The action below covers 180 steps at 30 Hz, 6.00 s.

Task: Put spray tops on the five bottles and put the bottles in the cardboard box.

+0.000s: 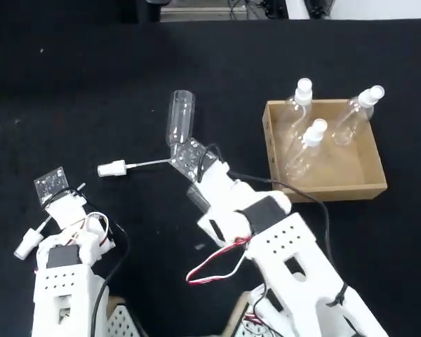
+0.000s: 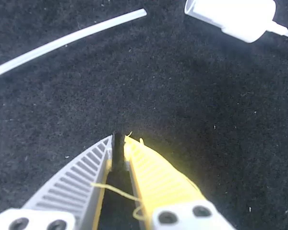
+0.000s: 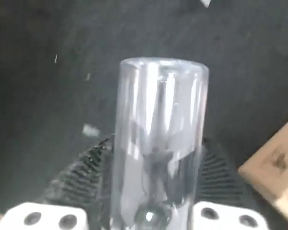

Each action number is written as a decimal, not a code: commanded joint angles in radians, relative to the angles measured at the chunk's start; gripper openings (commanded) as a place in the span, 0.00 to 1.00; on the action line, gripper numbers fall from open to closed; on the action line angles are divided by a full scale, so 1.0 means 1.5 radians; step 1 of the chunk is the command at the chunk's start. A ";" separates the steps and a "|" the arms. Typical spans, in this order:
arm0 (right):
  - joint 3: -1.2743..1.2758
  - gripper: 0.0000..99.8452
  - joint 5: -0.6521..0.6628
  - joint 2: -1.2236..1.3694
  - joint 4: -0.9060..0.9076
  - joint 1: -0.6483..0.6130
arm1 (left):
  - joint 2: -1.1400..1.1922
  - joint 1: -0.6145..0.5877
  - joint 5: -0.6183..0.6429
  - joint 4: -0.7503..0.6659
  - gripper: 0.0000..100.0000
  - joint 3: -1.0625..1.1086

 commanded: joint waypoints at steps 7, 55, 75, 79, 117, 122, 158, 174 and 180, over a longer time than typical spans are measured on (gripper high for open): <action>-0.003 0.23 0.023 -0.003 0.009 -0.040 | -0.002 -0.005 0.003 -0.007 0.04 0.002; 0.080 0.36 0.562 -0.002 0.008 -0.105 | -0.002 -0.005 0.003 -0.007 0.04 0.002; 0.132 0.36 0.750 0.003 -0.101 -0.205 | -0.002 -0.005 0.003 -0.007 0.04 0.002; 0.147 0.36 0.749 0.003 -0.101 -0.208 | -0.002 -0.005 0.003 -0.007 0.04 0.002; -0.019 0.29 0.159 0.216 -0.054 -0.013 | -0.002 -0.005 0.003 -0.007 0.04 0.002; -0.016 0.29 0.227 0.119 0.021 -0.012 | -0.002 -0.005 0.003 -0.007 0.04 0.002; -0.188 0.01 0.126 0.066 -0.018 0.002 | -0.002 -0.135 -0.347 0.042 0.04 -0.171; -0.073 0.01 -0.039 0.065 -0.185 0.001 | 0.160 -0.037 -0.125 0.025 0.05 -0.502; -0.031 0.01 -0.039 0.065 -0.225 0.001 | 0.432 0.019 0.007 0.031 0.05 -0.614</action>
